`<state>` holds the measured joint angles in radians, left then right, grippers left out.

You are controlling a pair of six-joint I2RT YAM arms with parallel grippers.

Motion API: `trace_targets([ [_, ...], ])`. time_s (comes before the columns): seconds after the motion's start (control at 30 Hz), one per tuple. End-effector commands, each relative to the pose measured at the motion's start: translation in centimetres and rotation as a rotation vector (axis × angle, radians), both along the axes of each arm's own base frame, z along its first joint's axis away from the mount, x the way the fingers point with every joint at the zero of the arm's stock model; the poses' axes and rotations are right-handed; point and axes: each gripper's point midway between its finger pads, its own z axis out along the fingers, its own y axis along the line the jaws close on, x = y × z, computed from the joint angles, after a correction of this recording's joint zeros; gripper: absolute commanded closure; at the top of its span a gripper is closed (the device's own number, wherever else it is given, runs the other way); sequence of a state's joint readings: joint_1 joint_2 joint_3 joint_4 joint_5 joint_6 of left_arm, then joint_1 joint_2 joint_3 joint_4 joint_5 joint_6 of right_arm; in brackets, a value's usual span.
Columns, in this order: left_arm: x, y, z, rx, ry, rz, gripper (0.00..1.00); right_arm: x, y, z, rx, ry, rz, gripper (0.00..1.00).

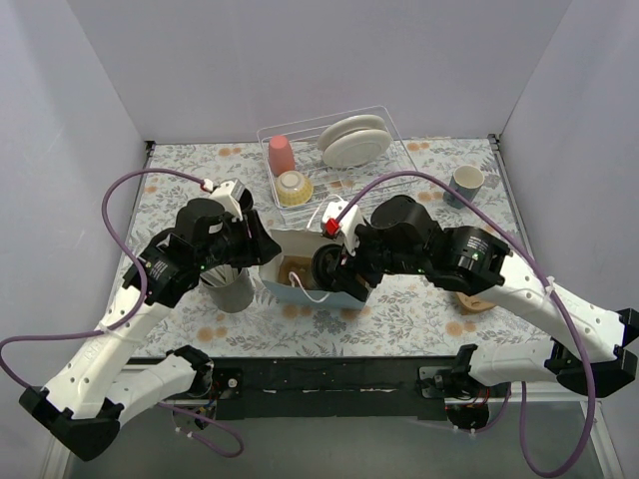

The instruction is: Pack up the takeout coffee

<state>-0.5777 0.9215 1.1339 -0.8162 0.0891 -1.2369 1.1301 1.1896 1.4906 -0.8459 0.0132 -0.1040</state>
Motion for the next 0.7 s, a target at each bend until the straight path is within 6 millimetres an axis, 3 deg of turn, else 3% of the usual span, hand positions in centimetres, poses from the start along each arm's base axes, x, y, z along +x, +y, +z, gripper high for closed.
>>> trace_targets([
  [0.0,0.0,0.6,0.1,0.029,-0.039,-0.01,0.57,-0.2,-0.5,0.3,0.015,-0.02,-0.018,0.5],
  [0.03,-0.1,0.5,0.1,0.028,-0.049,-0.021,0.58,-0.2,-0.5,0.0,0.005,-0.016,-0.018,0.5],
  [0.13,-0.1,0.2,0.2,0.039,-0.074,-0.059,0.73,-0.2,-0.5,-0.2,0.001,-0.016,-0.019,0.5],
  [0.17,-0.2,0.0,0.3,0.033,-0.077,-0.075,0.83,-0.1,-0.5,-0.1,0.004,-0.021,-0.025,0.5],
  [0.3,-0.2,-0.8,0.1,0.032,-0.117,-0.144,1.0,0.9,-0.5,0.6,0.011,-0.083,-0.042,0.49],
  [0.47,1.1,-2.2,2.9,-0.041,-0.375,-0.215,1.0,4.0,-0.6,2.3,-0.008,-0.272,-0.091,0.46],
  [0.6,2.1,-3.8,4.2,-0.081,-0.518,-0.275,1.0,5.3,-1.0,0.5,-0.091,-0.344,-0.094,0.46],
  [0.67,2.6,-4.2,3.6,-0.07,-0.532,-0.292,1.0,5.7,-1.3,0.4,-0.103,-0.363,-0.109,0.46],
])
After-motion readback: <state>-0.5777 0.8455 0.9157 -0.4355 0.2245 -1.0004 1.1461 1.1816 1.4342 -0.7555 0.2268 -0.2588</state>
